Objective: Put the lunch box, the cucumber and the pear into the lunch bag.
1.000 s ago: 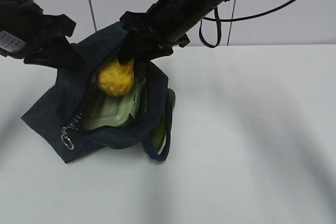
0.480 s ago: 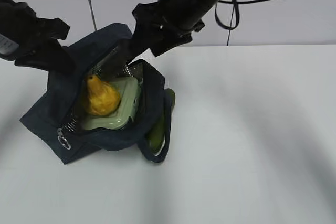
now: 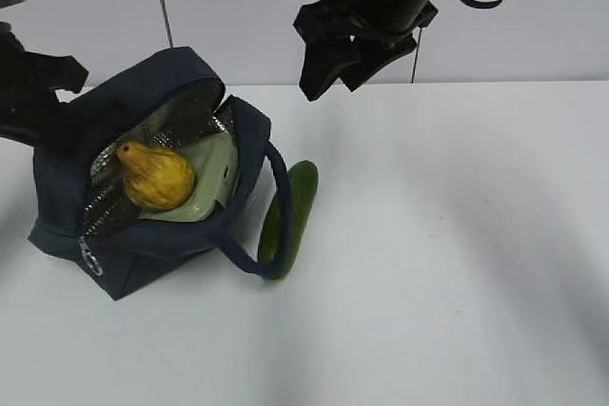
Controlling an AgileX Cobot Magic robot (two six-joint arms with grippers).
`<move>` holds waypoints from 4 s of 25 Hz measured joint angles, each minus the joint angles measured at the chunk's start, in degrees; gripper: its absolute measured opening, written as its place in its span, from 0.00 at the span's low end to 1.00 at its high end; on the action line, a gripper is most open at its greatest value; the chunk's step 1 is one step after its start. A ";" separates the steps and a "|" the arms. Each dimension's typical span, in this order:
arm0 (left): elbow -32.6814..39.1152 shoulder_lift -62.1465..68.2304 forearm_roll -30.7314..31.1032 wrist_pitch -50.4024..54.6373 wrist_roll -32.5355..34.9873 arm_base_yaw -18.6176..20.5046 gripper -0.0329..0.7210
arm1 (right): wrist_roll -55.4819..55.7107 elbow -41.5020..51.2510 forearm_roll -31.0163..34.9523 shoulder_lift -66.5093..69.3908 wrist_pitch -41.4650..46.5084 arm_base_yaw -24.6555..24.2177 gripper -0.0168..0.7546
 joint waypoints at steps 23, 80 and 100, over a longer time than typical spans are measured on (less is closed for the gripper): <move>0.00 0.00 20.00 6.49 -11.94 0.43 0.05 | 31.95 0.00 -5.02 11.57 -4.72 3.26 0.62; 0.00 0.00 17.63 4.32 -12.29 0.43 0.05 | 59.74 -0.91 -16.99 20.21 -14.13 8.67 0.63; 0.00 0.00 17.63 4.17 -12.29 0.43 0.05 | 53.98 -3.92 -20.49 23.19 -7.05 8.67 0.53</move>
